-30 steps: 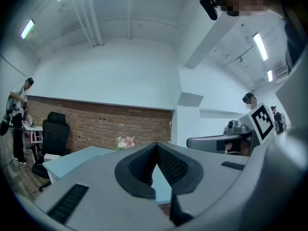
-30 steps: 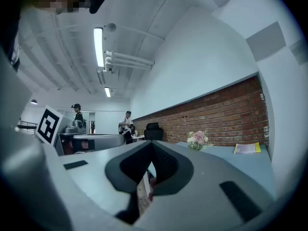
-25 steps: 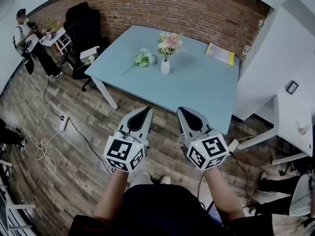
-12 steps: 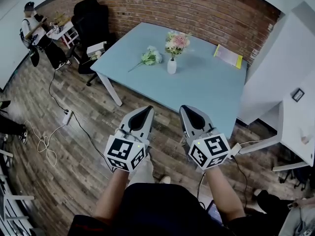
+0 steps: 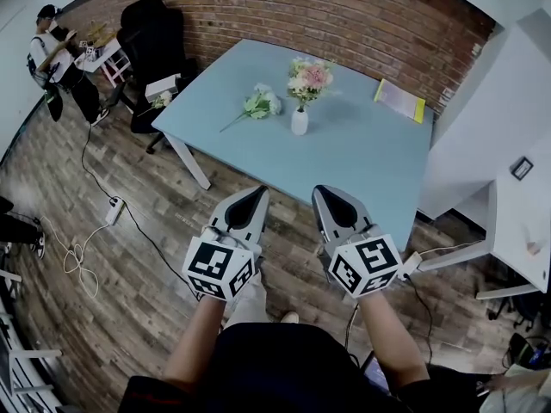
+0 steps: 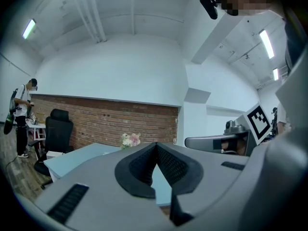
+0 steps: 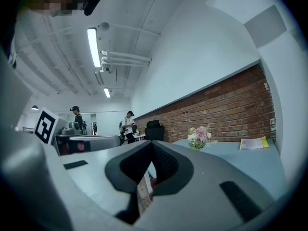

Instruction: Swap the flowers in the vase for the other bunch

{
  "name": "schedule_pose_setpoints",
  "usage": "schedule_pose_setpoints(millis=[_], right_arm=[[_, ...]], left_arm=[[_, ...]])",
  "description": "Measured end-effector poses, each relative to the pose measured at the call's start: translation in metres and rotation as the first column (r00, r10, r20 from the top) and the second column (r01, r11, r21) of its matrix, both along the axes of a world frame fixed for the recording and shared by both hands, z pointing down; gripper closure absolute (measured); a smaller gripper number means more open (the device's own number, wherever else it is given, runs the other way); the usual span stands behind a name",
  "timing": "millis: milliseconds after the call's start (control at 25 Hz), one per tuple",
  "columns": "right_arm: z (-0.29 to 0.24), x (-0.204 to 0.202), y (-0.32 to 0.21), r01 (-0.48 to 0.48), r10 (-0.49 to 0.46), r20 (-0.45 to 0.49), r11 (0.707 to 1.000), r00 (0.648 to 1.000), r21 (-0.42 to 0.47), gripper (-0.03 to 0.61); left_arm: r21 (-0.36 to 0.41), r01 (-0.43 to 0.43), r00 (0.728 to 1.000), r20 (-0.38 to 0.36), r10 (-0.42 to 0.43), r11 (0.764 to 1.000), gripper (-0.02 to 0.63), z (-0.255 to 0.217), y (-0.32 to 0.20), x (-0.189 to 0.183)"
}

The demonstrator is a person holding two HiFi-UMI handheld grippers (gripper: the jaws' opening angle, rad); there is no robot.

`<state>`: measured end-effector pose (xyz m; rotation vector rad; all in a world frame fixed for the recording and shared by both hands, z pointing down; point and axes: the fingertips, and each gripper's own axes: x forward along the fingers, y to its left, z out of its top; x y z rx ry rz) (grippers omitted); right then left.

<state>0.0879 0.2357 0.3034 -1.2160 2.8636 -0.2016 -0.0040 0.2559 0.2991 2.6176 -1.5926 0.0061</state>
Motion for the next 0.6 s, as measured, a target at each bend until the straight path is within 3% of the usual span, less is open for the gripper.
schedule_pose_setpoints(millis=[600], right_arm=[[0.004,-0.035,-0.075,-0.016,0.016,-0.018,1.000,1.000,-0.021,0.566]], left_arm=[[-0.025,-0.019,1.000,-0.011,0.018,1.000,0.611,0.004,-0.077,-0.034]])
